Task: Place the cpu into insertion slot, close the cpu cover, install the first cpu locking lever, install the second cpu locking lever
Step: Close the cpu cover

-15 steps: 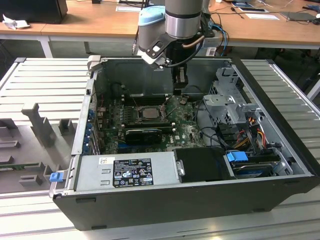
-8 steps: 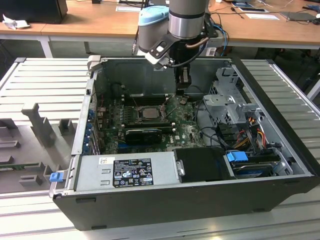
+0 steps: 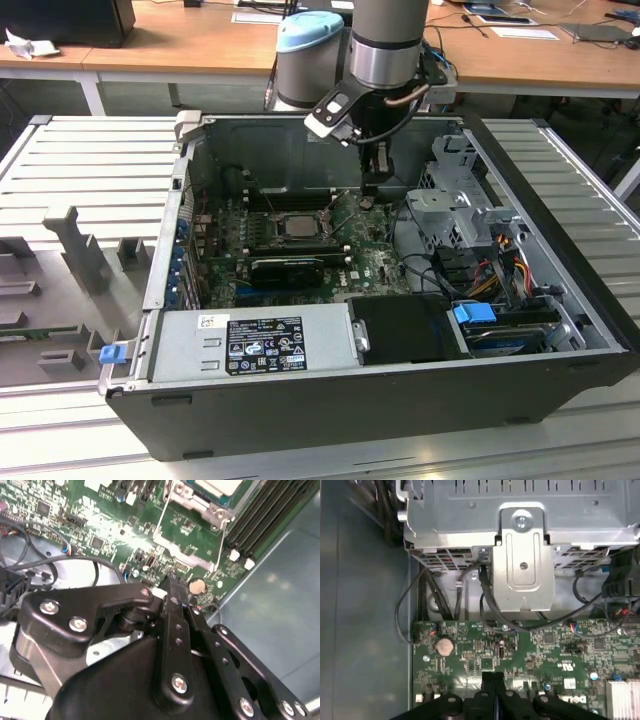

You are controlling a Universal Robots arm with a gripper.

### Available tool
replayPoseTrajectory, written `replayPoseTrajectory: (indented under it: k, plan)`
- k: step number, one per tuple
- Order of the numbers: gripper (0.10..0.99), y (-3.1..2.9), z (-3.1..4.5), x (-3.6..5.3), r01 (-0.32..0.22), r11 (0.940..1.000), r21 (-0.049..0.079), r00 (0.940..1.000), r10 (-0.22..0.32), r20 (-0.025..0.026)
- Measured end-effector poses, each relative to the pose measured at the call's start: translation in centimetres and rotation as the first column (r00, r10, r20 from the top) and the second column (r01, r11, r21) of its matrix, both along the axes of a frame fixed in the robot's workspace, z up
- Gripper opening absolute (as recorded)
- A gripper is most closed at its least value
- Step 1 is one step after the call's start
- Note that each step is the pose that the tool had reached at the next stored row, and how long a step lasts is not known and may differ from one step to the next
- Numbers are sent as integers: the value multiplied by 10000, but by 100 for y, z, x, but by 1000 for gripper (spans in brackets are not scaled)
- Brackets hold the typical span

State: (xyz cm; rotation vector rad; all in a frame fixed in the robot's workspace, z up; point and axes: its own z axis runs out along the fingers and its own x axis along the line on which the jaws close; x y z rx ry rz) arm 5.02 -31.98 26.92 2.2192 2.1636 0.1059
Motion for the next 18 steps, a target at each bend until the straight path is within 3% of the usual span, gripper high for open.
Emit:
replayPoseTrajectory:
  k: [6,7,10,12,13,18]
  plan:
    - [106,0,-117,33,2,10000,0,10000,-2,-1]
    - [106,0,-138,34,-1,10000,0,10000,1,-26]
    - [106,0,-162,32,0,10000,0,9998,0,-184]
    - [106,0,-162,19,-7,10000,-3,9994,6,-349]
    - [106,0,-163,9,-16,10000,-1,9992,16,-395]
    - [106,0,-166,-19,-20,10000,-1,9992,20,-407]
